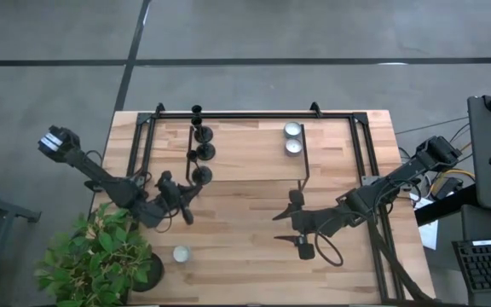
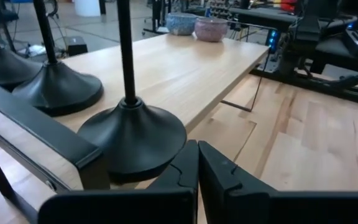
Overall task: Pick & Place candle stick holders
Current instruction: Put the black holder on the shelf, then put the white candle on the shelf
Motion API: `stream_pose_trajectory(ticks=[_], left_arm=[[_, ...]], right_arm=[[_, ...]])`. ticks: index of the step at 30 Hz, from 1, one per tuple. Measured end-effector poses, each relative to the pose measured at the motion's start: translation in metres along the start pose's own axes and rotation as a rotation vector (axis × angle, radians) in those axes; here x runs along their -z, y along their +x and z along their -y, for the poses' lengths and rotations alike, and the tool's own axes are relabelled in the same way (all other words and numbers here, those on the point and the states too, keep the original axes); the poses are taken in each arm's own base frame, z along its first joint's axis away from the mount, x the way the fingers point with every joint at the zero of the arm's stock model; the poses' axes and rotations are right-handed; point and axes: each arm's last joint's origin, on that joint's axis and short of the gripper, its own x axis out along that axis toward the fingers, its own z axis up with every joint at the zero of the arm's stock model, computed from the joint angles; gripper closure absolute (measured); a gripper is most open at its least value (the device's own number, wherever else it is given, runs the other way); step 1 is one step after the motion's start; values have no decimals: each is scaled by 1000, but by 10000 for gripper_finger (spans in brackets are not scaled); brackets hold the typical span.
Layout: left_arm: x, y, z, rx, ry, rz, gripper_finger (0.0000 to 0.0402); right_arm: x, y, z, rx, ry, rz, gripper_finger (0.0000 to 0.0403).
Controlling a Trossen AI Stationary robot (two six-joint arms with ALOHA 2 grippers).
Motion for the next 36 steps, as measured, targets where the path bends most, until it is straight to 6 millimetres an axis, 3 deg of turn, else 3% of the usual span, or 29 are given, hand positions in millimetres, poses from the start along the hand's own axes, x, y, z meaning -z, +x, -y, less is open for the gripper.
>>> stream_pose_trajectory(ticks=[23, 27, 33, 36], left_arm=[[2, 8, -10, -99, -28, -1, 401], [3, 8, -6, -5, -34, -64, 401], [-3, 4, 12, 378, -64, -287, 401], [-3, -1, 18, 476, -97, -386, 398]], right_arm=[[0, 0, 0, -1, -3, 4, 167], [0, 0, 0, 0, -4, 0, 164], [0, 0, 0, 1, -6, -4, 157], [0, 0, 0, 1, -6, -5, 156]])
